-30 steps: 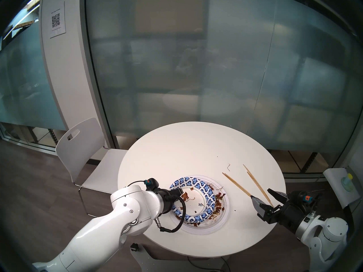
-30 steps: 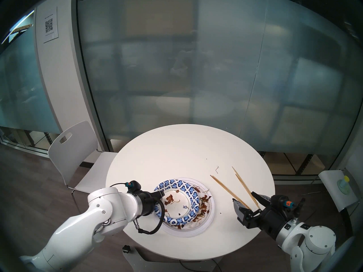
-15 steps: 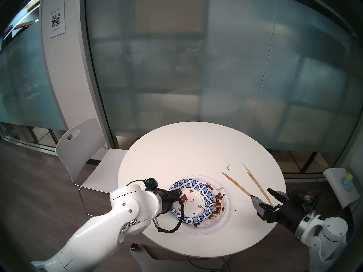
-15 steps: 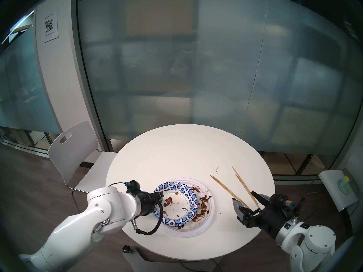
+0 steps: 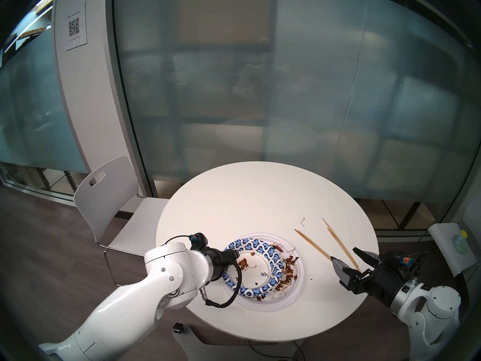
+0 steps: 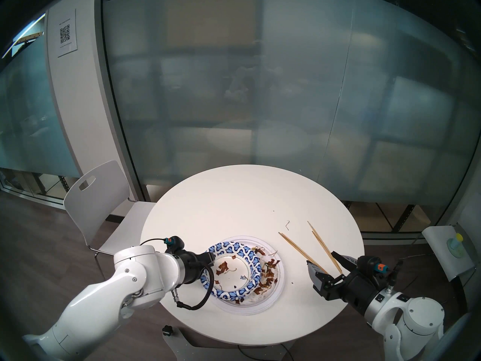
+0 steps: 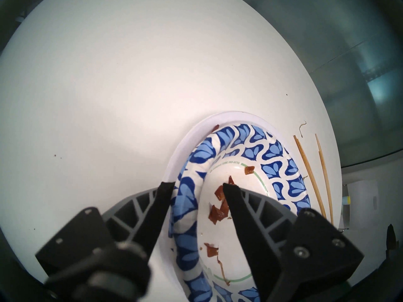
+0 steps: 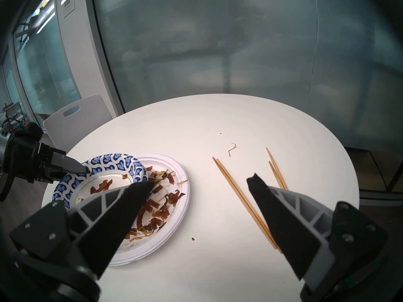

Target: Stack the plates into one stack

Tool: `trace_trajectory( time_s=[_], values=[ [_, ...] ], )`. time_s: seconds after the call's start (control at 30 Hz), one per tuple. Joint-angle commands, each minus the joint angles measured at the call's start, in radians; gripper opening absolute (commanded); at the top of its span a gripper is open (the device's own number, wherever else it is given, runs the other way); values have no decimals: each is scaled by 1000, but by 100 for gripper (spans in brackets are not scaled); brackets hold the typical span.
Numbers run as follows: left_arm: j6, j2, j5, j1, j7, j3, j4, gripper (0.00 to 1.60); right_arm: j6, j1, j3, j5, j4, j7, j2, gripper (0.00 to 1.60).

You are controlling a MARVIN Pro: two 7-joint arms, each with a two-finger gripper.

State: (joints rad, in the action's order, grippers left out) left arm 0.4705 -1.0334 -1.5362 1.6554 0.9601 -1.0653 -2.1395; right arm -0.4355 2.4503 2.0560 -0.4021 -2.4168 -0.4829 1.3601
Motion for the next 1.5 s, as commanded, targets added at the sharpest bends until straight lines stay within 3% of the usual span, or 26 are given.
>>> trace_trajectory(
  time_s=[0.0, 0.6, 0.97, 1.17, 1.27, 1.3, 1.33, 1.37, 1.43, 1.47],
  values=[
    [1, 15, 28, -13, -18, -4, -25, 114, 5, -5, 4, -7, -8, 1, 7, 160],
    [1, 75, -27, 20, -59, -127, -77, 121, 2, -31, -16, 0, 10, 10, 1, 160],
    [-93, 90, 133, 30, -158, -120, -121, 119, -2, -21, -11, 0, 40, 10, -8, 160],
    [-130, 97, 234, 27, -204, -81, -111, 125, 0, -8, 7, 12, 86, -20, -48, 160],
    [-148, 97, 264, 27, -221, -66, -102, 139, 7, -6, 19, 16, 111, -42, -70, 160],
    [-151, 95, 269, 26, -222, -63, -101, 135, 1, -8, 28, 12, 113, -46, -73, 160],
    [-154, 96, 275, 25, -226, -59, -101, 117, -2, -9, 34, 12, 115, -50, -77, 160],
    [-155, 96, 278, 25, -226, -57, -102, 114, -4, -10, 39, 10, 117, -56, -80, 160],
    [-157, 96, 281, 24, -226, -53, -101, 120, -6, -12, 46, 9, 121, -67, -87, 160],
    [-159, 96, 283, 23, -225, -52, -101, 131, -6, -14, 48, 8, 123, -71, -90, 160]
  ],
)
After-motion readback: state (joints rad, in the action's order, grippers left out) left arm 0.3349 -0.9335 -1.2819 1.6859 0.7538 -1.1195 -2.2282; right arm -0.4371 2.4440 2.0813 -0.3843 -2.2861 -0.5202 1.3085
